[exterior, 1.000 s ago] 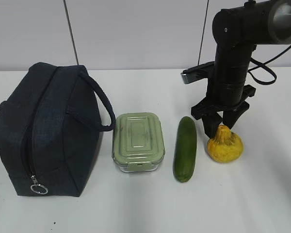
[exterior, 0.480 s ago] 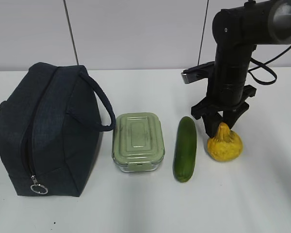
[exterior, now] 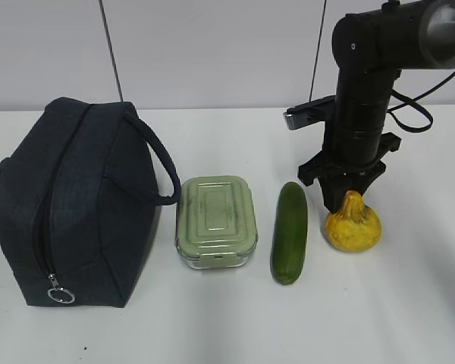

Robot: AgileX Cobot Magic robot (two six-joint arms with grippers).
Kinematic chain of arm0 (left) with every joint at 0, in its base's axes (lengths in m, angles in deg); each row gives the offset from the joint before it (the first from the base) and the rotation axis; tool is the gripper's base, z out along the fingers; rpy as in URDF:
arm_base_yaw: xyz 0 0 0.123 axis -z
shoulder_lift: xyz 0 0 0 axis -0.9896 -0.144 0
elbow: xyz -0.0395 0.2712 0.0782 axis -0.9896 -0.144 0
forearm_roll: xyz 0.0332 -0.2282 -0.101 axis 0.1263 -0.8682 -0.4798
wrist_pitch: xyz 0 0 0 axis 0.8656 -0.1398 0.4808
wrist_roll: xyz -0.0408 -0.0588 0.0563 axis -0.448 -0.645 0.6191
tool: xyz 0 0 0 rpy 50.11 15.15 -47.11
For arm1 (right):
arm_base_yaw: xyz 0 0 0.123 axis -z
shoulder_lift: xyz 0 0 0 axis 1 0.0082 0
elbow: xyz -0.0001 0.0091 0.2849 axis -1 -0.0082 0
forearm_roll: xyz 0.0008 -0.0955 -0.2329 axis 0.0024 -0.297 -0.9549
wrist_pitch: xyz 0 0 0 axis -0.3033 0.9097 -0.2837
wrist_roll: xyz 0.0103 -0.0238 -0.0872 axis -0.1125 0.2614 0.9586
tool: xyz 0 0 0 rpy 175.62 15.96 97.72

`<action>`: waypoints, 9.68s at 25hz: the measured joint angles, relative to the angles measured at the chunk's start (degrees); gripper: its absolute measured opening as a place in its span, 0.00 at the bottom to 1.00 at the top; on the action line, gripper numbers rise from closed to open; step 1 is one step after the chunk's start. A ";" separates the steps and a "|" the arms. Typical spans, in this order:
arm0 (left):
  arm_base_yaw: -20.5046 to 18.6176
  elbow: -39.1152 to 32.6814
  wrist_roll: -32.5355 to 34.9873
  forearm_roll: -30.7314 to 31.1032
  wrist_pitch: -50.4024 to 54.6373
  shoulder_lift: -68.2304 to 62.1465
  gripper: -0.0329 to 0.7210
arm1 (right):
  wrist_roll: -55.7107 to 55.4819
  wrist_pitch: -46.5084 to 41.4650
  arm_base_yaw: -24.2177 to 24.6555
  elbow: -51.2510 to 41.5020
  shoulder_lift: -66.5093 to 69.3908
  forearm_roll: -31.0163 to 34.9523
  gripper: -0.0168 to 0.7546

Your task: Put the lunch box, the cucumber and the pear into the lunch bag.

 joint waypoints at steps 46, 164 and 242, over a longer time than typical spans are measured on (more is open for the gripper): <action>0.00 0.00 0.00 0.00 0.00 0.00 0.62 | -0.92 -0.11 0.00 -2.13 -2.56 -0.97 0.34; -0.03 4.38 44.99 -70.42 -25.39 -71.27 0.02 | -17.21 -1.07 -9.52 12.51 -3.79 -1.34 0.64; -0.27 4.38 45.20 -69.99 -25.25 -73.01 0.02 | -0.08 14.36 -18.32 36.33 16.10 39.42 0.49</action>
